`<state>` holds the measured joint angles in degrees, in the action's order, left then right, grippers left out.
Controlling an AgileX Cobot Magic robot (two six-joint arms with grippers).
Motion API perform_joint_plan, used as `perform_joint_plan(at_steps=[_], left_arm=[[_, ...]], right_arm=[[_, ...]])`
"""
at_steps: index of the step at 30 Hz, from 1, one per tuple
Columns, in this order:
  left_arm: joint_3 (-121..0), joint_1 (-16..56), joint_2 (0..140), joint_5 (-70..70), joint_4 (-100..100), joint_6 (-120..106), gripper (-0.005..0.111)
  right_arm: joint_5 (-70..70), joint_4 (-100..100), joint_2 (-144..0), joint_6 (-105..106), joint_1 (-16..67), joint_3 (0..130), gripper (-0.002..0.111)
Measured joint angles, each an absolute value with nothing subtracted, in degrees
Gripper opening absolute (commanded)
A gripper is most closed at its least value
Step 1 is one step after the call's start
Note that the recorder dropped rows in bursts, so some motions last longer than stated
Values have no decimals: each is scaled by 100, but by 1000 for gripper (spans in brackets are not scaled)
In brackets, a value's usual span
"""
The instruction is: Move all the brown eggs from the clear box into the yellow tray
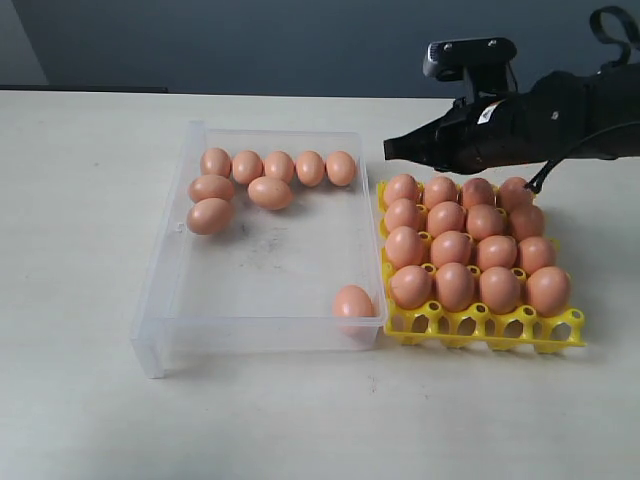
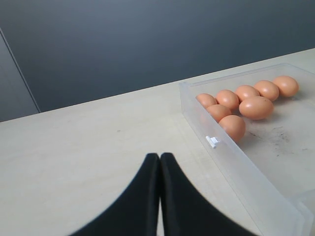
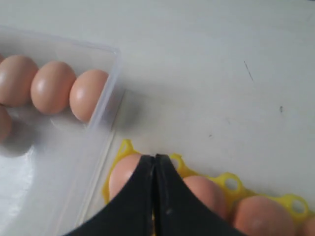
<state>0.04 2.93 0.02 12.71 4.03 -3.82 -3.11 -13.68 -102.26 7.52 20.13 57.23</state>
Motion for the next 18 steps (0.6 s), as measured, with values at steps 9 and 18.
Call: perform_joint_plan(at_steps=[9,18], left_arm=[[4,293,2,1271,403,-382,0],[4,293,2,1271,403,-382,0]], right_arm=[[-1142,-1365,-9851,752,2013,5527,-1],[-1035,-1427,-9756,730,1737,4672,-1]])
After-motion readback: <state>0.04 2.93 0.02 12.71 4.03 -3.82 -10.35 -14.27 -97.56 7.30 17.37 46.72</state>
